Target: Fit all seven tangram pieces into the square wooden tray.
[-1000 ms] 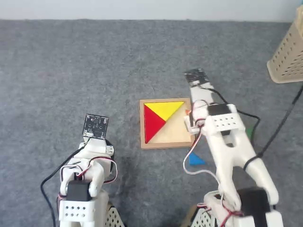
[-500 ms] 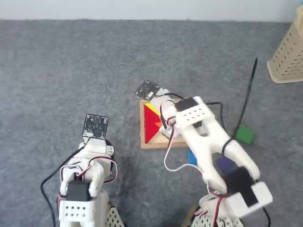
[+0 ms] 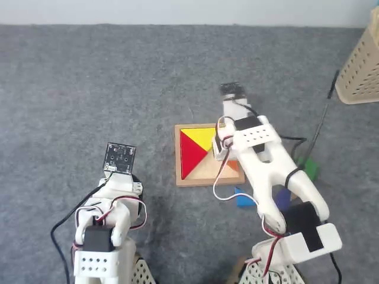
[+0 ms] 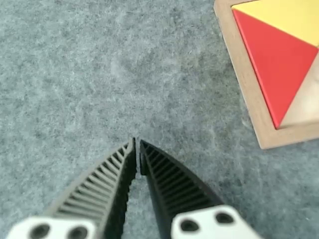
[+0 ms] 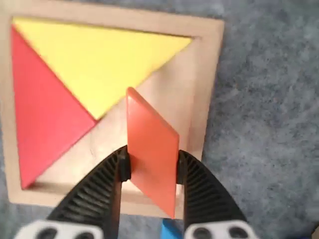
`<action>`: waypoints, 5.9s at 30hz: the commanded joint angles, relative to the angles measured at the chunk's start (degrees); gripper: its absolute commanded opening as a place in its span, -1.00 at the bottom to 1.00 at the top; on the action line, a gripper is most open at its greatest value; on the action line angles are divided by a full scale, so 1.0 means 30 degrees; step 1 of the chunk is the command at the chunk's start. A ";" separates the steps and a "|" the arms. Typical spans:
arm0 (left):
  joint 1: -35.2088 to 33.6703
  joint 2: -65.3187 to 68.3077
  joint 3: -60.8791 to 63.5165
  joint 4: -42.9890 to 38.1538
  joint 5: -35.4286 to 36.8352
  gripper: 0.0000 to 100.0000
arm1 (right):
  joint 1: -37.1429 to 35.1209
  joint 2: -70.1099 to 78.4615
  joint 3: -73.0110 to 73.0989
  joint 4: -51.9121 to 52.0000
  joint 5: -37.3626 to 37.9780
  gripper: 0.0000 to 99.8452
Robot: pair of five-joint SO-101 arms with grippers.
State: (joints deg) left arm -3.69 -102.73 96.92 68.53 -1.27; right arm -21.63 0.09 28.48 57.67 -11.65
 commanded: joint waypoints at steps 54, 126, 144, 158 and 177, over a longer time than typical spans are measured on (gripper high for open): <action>-0.0088 -0.0059 -0.0103 0.0088 0.0176 -0.98 | 0.0777 -0.6491 0.6711 -0.7341 0.5626 -0.99; -0.0088 -0.0059 -0.0103 0.0088 0.0176 -0.98 | -0.4000 -0.6960 0.9319 -0.8454 0.7941 -0.99; -0.0088 -0.0059 -0.0103 0.0088 0.0176 -0.98 | -0.0689 -0.8278 1.1165 -1.3026 0.7941 -0.99; -0.0088 -0.0059 -0.0103 0.0088 0.0176 -0.98 | -0.0015 -0.3766 0.7473 -0.9714 0.7971 -0.99; -0.0088 -0.0059 -0.0103 0.0088 0.0176 -0.98 | -0.3853 -0.3795 0.7560 -0.8718 0.7971 -0.99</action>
State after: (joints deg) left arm -3.69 -102.73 96.92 68.53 -1.27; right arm -31.12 -10.90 52.75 30.95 11.56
